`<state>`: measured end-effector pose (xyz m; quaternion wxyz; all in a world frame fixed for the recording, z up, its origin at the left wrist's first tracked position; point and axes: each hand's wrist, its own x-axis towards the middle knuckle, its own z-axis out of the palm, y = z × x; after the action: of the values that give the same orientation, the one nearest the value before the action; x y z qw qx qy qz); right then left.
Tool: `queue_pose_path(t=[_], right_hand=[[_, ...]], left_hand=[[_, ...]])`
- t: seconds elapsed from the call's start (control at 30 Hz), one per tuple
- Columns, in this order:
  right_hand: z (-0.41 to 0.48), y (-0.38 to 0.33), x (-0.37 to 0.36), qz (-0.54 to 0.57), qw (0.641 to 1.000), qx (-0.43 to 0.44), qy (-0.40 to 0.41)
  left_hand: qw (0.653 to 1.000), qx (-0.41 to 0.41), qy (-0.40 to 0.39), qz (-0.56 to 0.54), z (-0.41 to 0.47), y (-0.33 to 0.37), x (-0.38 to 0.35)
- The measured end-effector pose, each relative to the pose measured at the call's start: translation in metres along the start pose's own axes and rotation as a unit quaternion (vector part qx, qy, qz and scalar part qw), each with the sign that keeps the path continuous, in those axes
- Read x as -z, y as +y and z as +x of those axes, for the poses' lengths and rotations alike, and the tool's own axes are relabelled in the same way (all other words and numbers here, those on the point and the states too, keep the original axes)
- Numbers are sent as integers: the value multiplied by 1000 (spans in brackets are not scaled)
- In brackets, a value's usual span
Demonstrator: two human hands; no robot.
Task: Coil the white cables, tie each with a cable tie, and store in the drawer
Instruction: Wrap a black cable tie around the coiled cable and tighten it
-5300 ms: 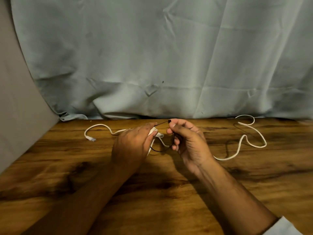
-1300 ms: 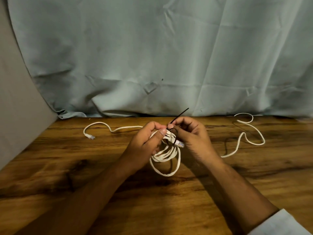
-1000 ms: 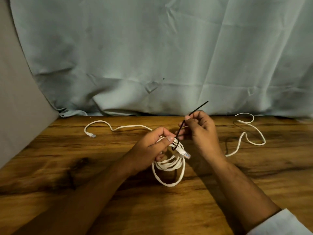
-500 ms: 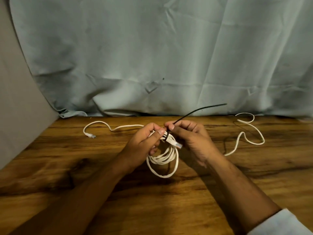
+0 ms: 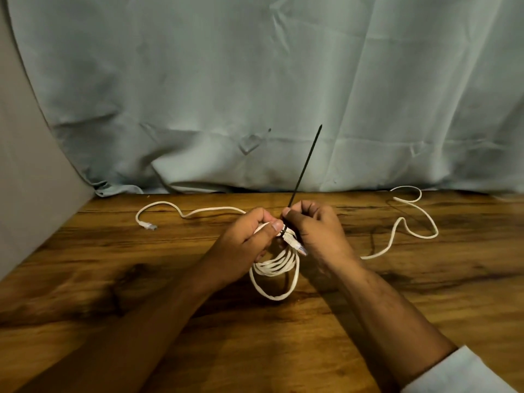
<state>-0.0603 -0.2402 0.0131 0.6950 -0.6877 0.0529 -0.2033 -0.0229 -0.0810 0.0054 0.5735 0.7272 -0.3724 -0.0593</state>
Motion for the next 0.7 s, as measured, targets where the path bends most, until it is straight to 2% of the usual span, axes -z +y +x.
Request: queue_pose_path(t=[0.1,0.23,0.5,0.63,0.7], right_hand=[[0,-2,0,20,999,22,-18],[-1,-5,3,117,989,-14,-86],[-2,-3,2,28,998,-8,-47],[-4,0,-1,-21,999,32,-17],[-5,0,-2,-5,999,31,-8]], left_hand=[[1000,5,24,-9,-1,1,2],[997,2,64,-35,0,-2,4],[994,-19,31,98,-2,-4,0],[994,-27,14,106,-1,-5,0],[991,-44,13,127,0,-5,1]])
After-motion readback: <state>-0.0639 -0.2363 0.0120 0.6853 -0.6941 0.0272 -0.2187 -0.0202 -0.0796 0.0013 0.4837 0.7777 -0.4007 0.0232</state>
